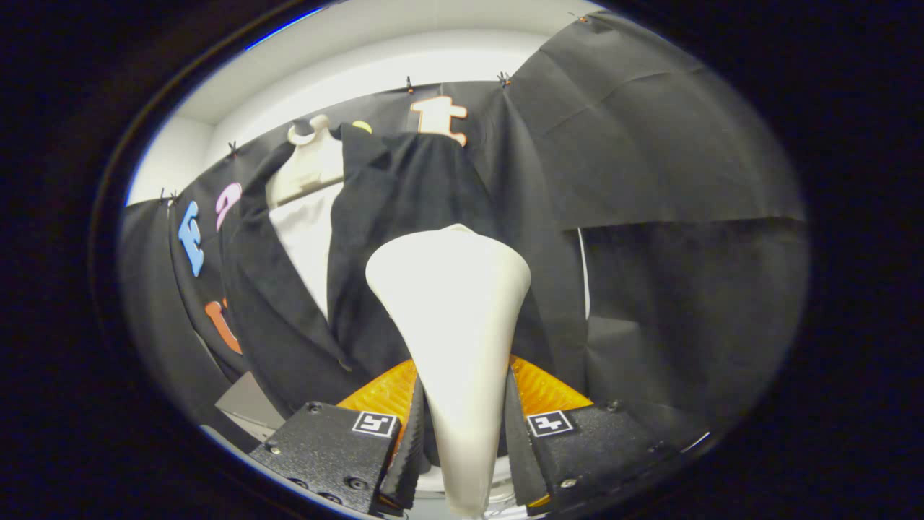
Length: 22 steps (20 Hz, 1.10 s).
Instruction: Iron the clothes twice with a garment steamer, once on the left side and once on the right side.
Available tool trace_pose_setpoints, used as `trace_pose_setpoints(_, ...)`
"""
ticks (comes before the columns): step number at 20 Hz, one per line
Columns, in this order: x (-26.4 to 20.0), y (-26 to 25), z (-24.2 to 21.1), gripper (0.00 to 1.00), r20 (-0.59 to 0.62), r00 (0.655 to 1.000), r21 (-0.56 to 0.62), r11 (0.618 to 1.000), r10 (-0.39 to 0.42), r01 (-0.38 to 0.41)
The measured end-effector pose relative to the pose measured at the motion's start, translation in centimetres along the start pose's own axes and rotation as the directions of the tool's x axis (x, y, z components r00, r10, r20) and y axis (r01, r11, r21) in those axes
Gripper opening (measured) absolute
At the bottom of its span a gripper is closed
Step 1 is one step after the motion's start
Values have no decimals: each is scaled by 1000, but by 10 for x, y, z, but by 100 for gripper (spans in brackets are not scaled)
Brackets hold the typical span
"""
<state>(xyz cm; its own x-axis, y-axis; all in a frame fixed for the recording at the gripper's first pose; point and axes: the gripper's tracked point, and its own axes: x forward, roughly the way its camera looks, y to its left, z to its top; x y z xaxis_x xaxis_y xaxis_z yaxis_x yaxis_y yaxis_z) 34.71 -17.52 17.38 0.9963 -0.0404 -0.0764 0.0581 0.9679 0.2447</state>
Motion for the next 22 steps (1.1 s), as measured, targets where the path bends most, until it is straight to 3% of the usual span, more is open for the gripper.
trace_pose_setpoints(7,27,40,71,52,59,997,-100,994,57,-51)
trace_pose_setpoints(11,48,60,55,52,-10,997,-109,991,77,-77)
trace_pose_setpoints(17,64,54,56,52,-15,999,-97,994,38,-39)
trace_pose_setpoints(22,59,49,31,52,-12,1000,-138,990,-7,5)
